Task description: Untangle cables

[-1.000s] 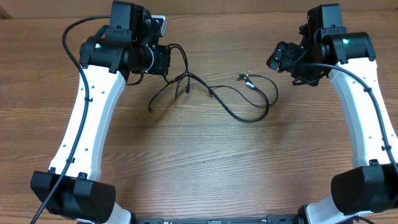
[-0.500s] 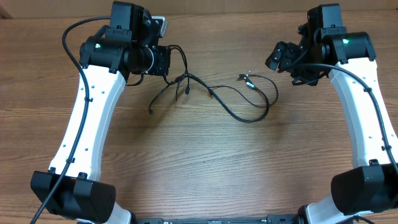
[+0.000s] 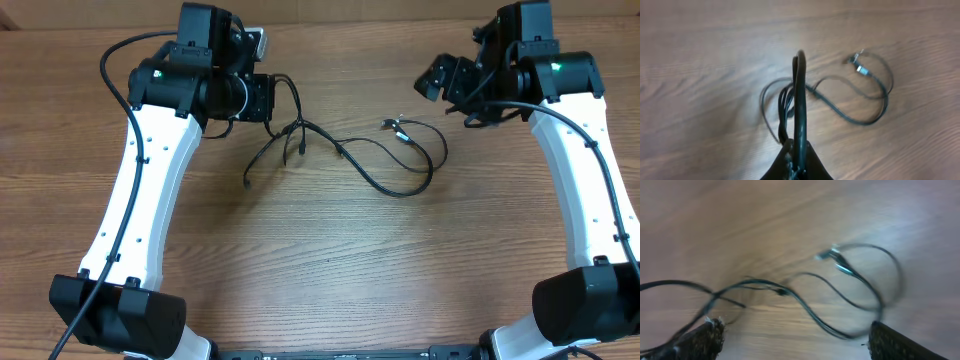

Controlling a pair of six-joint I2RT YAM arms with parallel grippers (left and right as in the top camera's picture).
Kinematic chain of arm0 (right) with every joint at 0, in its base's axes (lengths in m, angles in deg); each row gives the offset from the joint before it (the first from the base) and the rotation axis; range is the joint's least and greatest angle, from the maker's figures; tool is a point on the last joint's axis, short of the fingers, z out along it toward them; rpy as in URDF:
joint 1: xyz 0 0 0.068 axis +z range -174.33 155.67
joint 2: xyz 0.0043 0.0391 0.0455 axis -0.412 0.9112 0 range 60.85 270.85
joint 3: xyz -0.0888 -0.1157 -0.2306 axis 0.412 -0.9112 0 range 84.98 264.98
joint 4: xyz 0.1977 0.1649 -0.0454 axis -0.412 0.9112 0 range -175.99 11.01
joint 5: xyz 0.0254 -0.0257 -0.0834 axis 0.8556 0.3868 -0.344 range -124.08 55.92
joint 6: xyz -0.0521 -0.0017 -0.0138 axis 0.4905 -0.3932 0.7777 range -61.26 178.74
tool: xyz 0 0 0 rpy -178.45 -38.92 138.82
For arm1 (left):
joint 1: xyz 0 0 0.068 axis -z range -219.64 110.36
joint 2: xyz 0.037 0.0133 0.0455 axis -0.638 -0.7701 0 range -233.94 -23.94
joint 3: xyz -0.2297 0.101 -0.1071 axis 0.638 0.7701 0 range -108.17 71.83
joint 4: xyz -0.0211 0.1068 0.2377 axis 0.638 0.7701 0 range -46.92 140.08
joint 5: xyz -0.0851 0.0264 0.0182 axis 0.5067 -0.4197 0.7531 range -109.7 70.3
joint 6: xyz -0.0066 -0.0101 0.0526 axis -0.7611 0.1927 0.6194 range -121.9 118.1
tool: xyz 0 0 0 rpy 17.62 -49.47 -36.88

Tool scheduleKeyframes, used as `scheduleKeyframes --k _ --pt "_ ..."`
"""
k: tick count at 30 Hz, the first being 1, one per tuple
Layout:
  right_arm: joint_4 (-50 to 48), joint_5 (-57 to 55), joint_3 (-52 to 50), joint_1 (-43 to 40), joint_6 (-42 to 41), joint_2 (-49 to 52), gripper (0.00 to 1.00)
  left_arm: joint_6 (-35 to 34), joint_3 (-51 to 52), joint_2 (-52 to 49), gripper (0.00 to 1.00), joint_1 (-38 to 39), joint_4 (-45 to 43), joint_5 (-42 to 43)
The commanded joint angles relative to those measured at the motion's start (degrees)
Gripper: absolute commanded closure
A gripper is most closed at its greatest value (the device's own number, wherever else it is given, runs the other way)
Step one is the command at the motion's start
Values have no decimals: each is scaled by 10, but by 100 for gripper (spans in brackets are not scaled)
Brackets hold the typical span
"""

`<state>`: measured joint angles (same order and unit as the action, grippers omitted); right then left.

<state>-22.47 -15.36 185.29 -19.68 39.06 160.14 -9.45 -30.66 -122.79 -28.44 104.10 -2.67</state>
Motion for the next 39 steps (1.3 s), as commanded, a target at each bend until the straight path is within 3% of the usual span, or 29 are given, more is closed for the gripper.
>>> scheduleKeyframes --k 1,7,14,19,24,26,27,34,39 --pt "-29 96 -3 11 2 3 10 -8 -4 8 96 2 -32 38" --pt "-69 122 -3 51 -16 14 10 -8 -4 31 96 2 -83 69" --pt "-100 118 -3 115 -22 48 16 -8 -4 34 96 2 -77 70" --pt "-132 55 -6 151 -105 77 19 -9 -4 34 96 2 -68 70" --pt "-185 40 -17 172 -148 107 27 -21 -4 34 96 2 -60 70" --pt "-189 35 -17 181 -177 123 38 -36 -4 34 96 2 -57 70" --pt "-189 30 -17 183 -194 129 38 -42 -4 34 96 2 -56 69" --pt "-202 42 -17 204 -247 163 40 -151 -4 34 96 2 -56 65" --pt "-208 115 -17 201 -119 162 40 -281 -4 33 96 -6 -56 46"
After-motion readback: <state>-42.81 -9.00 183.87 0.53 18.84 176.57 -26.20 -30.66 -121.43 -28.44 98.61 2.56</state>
